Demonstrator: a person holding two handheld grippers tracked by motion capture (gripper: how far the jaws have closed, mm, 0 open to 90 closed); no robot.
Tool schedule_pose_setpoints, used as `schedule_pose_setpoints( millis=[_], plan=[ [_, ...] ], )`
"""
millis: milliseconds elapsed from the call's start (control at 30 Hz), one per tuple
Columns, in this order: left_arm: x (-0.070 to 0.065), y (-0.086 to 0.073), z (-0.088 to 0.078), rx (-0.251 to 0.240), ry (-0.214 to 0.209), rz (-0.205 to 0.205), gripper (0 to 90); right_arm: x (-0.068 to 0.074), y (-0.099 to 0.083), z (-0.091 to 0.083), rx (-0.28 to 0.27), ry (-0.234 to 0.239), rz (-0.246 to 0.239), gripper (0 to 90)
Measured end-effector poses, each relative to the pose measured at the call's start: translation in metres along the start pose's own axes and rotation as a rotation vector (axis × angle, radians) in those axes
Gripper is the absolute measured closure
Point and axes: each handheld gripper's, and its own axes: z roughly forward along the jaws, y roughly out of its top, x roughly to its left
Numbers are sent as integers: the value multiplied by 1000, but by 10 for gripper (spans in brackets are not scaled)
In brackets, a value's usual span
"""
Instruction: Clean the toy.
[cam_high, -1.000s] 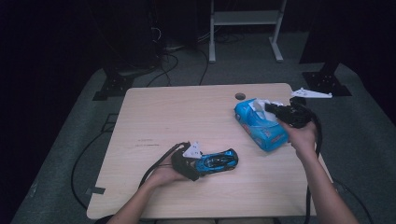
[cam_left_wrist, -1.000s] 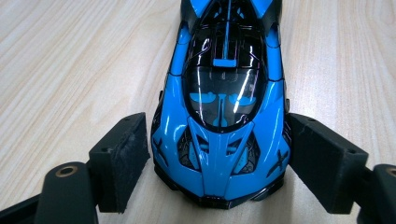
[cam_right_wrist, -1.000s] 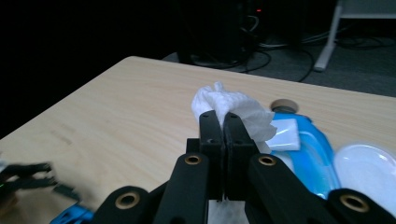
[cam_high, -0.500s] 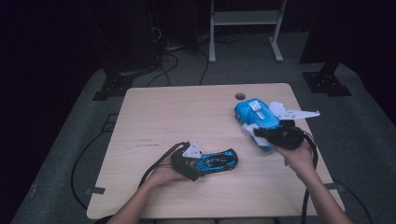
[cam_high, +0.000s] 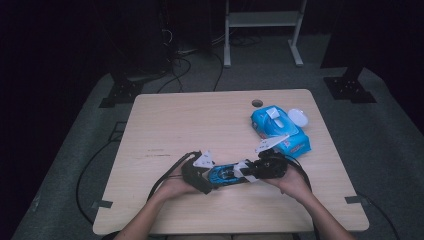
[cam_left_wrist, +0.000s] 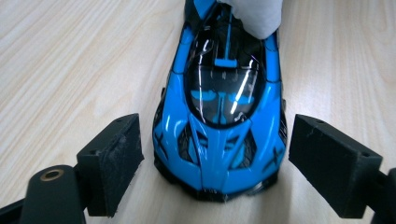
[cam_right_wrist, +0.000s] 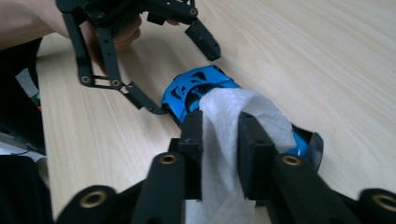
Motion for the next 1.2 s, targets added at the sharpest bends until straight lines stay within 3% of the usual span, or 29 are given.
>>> schedule_pose_setpoints(
  millis=[167,233,333,500,633,733,867,933,1033,1100,1200],
  plan=[
    [1,-3,0,27,-27,-18,170,2,0,12,-1,-23,-30,635],
    [1,-3,2,25,-33,-29,170,6,-1,18,-5,-67,-64,638],
    [2,-3,3,20,-26,-23,214,8,-1,25,-12,-116,-77,703],
    [2,-3,7,34,-20,-23,225,5,-7,31,-19,-110,-45,790],
    [2,-1,11,32,-26,-46,191,4,-11,35,-21,-78,-14,827],
    [1,0,13,40,-9,-28,221,5,-13,37,-28,-76,-11,838],
    [0,1,13,41,-5,-13,236,3,-13,34,-17,-91,-11,857],
    [0,1,13,42,-5,-10,236,1,-14,29,-9,-123,-17,860],
    [-1,2,14,41,-3,-10,237,-7,-19,20,-5,-148,16,866],
    [-1,2,15,35,-1,-15,237,-11,-21,17,-12,-148,39,867],
    [-3,4,15,46,3,-7,246,-5,-18,22,-6,-144,21,870]
  ],
)
